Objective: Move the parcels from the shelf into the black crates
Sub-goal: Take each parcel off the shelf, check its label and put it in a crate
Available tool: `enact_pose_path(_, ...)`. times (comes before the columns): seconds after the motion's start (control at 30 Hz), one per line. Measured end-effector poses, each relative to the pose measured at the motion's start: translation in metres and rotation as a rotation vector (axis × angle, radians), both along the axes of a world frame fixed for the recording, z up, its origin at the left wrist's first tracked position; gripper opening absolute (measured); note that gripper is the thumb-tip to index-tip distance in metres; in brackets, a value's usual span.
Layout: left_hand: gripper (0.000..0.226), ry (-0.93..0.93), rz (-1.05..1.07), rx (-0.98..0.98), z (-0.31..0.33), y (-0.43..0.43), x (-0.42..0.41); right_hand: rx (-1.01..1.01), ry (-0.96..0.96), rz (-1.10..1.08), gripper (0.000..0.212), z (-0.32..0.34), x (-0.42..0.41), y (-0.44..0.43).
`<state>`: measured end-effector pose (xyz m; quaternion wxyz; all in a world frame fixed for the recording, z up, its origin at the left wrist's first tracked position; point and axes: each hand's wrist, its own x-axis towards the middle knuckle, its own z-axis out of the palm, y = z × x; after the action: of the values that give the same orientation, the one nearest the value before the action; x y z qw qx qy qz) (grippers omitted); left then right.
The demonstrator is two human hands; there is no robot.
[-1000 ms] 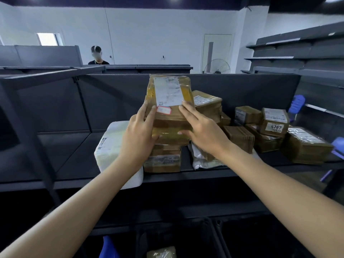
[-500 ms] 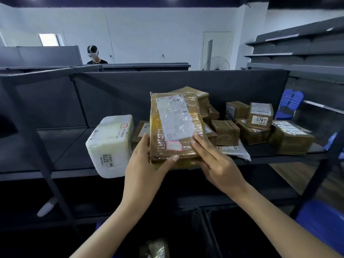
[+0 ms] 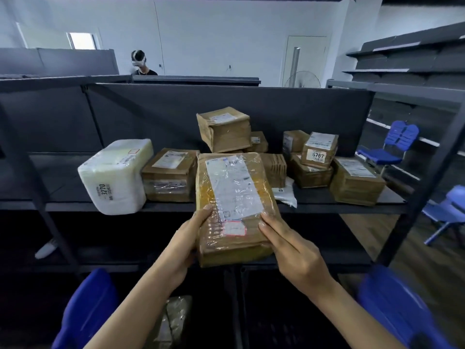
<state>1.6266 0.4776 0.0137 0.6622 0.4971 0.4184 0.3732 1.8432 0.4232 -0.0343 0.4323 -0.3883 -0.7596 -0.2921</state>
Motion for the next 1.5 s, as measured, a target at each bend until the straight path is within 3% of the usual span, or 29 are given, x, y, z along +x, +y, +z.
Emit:
enact_pose_path(0.07,0.064,-0.038,-0.073,-0.075,-0.01,-0.007,0.008,-0.008,-0.003,0.025,0.034,-0.005,0.007,-0.008)
enact_pose_path(0.23,0.073,-0.119,0.026,-0.127,-0.03,-0.018,0.021,-0.204,0.018,0.088,0.048,-0.002,0.027,-0.026)
enact_pose_path(0.33,0.068,-0.157,0.065,-0.113,-0.039,-0.028,0.023,-0.473,0.307,0.199,0.068,0.002,0.03,-0.035)
enact_pose_path(0.47,0.063,-0.165,0.113,-0.043,-0.042,-0.035,0.019,-0.856,0.643,0.041,0.081,0.012,0.022,-0.029)
enact_pose_path(0.53,0.061,-0.15,0.114,0.012,-0.042,-0.037,0.016,-0.991,0.693,0.008,0.072,0.014,0.016,-0.023)
enact_pose_path(0.6,0.056,-0.138,0.104,0.053,-0.043,-0.038,0.013,-1.06,0.768,0.059,0.038,0.012,0.007,-0.019)
enact_pose_path(0.67,0.054,-0.119,0.096,0.071,-0.046,-0.038,0.01,-1.074,0.824,0.122,0.016,0.008,0.0,-0.018)
enact_pose_path(0.77,0.054,-0.076,0.084,0.048,-0.051,-0.039,0.002,-1.068,0.877,0.148,0.014,-0.002,-0.01,-0.023)
enact_pose_path(0.93,0.031,0.387,0.24,0.281,-0.061,-0.038,0.001,-0.991,0.926,0.082,0.015,-0.028,-0.023,-0.032)
enact_pose_path(1.1,0.036,0.45,0.223,0.282,-0.077,-0.044,0.005,-0.953,0.959,0.045,0.03,-0.043,-0.029,-0.037)
enact_pose_path(1.3,0.038,0.597,0.251,0.297,-0.084,-0.044,0.009,-0.988,0.965,-0.026,0.033,-0.051,-0.026,-0.038)
enact_pose_path(1.5,0.047,0.622,0.235,0.336,-0.083,-0.041,0.013,-0.973,0.972,-0.089,0.038,-0.055,-0.024,-0.038)
